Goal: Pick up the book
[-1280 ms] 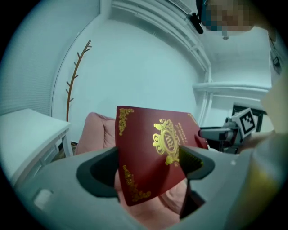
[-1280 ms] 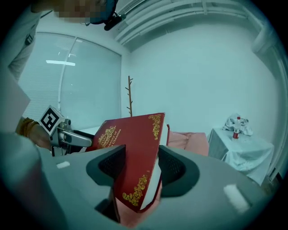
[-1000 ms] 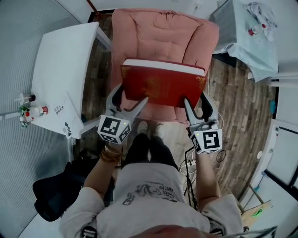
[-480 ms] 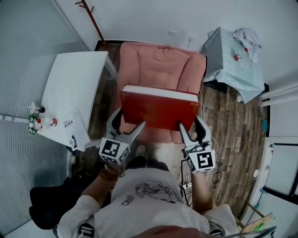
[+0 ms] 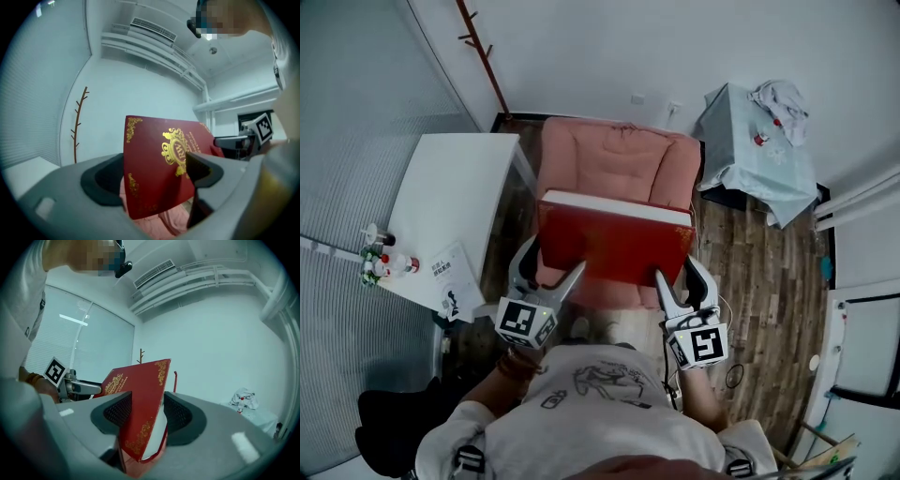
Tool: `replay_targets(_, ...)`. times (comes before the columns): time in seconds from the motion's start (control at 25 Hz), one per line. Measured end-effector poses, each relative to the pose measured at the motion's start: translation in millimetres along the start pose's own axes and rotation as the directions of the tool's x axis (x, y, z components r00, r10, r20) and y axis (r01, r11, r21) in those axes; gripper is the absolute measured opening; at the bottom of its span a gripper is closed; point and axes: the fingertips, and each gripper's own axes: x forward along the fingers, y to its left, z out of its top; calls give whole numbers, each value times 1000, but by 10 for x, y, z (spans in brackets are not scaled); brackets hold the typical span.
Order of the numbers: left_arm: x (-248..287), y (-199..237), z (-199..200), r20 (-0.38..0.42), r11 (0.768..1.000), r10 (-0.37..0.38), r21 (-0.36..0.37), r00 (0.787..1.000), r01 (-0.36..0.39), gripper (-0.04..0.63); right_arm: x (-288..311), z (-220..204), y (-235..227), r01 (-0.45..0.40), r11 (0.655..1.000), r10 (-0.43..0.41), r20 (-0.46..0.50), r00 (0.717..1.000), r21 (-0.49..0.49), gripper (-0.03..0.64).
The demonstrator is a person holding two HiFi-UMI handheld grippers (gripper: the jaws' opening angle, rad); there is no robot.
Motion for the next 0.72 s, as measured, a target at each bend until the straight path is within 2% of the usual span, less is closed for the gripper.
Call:
replay_targets(0.28,-77,-129,226,32,1000,-20,4,999,20,413,-97,268,-37,5,1000,-4,37,999,-8,213)
replay_targets(0.72,-111,-221,311,70,1000,-14,19,997,12,413,-176,340,-81,26,999,-24,57,998,-28,198)
